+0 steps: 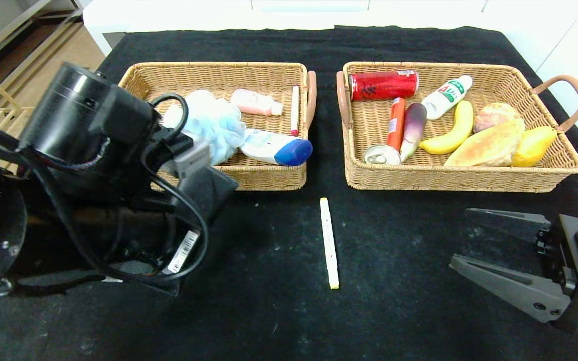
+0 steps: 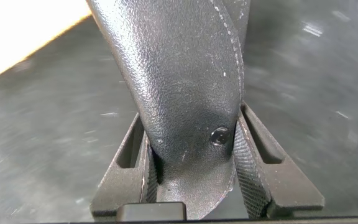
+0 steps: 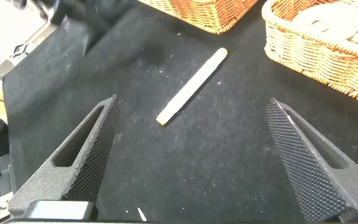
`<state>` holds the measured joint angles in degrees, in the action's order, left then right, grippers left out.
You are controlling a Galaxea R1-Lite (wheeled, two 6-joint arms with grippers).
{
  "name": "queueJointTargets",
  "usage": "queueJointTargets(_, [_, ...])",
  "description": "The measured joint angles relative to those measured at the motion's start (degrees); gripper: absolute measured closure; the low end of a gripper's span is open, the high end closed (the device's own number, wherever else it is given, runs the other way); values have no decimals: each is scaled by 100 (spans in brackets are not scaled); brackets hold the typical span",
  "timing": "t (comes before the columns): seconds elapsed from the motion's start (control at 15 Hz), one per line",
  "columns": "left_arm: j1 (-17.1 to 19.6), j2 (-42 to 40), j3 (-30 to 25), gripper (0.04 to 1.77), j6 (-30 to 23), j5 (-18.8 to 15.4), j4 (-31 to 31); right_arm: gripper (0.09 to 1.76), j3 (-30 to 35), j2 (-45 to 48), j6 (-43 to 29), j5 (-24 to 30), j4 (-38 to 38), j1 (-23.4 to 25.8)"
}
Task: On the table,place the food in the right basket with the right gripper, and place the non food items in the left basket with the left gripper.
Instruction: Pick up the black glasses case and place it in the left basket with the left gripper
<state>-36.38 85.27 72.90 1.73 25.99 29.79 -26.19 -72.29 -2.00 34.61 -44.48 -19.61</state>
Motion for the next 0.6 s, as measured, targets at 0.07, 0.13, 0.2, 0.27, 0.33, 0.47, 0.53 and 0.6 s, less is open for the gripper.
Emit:
queueJointTargets(0.07, [199,-71,44,103,17,-6,5,14,0,2,-1,0,2,0])
queueJointTargets(0.13, [430,-134,118,103,46,-24,5,14,0,0,0,-2,2,0])
queueJointTargets(0.2, [662,-173,227,103,72,-67,2,14,0,0,0,-2,2,0])
queueJointTargets(0.27, [884,-190,384,103,83,-144,0,14,0,2,-1,-2,2,-1])
queueJointTargets(0.33, [1106,-189,574,103,90,-235,-2,14,0,2,-1,-2,2,-1])
queueJointTargets(0.47, [1491,-129,922,104,102,-361,-9,14,0,2,-1,0,2,-1])
queueJointTargets(0.53, [1676,-66,1108,104,110,-422,-13,14,0,2,-1,-2,2,-1])
queueJointTargets(0.6, [1830,11,1257,104,107,-474,-30,14,0,2,0,-2,2,-1])
